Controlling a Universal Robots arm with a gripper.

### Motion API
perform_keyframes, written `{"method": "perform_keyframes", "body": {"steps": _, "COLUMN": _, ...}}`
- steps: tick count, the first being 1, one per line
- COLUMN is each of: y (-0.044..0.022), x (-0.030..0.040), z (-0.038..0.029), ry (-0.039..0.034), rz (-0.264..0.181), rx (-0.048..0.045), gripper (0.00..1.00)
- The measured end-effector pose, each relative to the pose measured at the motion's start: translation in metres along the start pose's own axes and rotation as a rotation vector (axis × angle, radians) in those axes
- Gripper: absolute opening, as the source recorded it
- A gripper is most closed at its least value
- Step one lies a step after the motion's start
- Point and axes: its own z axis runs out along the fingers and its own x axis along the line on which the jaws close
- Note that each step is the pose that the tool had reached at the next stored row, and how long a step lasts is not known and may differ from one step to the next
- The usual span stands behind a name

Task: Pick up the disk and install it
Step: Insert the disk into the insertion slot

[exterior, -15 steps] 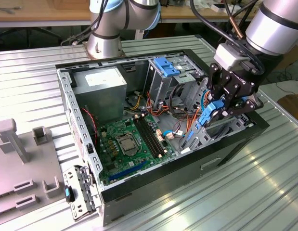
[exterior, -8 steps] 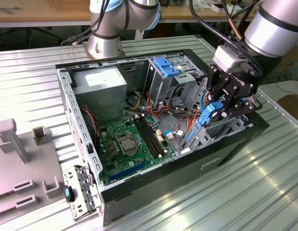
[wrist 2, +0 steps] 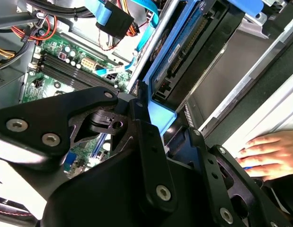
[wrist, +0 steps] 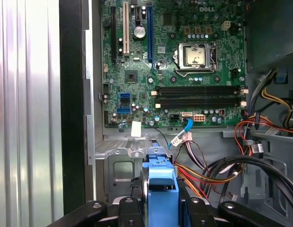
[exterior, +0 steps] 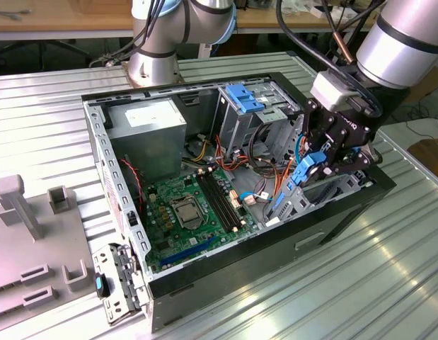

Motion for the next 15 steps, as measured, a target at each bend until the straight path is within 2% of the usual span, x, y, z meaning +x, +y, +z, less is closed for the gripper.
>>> {"method": "perform_keyframes", "body": {"steps": 15, "y": 0.0000, "x": 0.0000, "z": 0.0005, "ry": 0.0015, "rz": 0.000, "rx": 0.0001, "gripper": 0.37}}
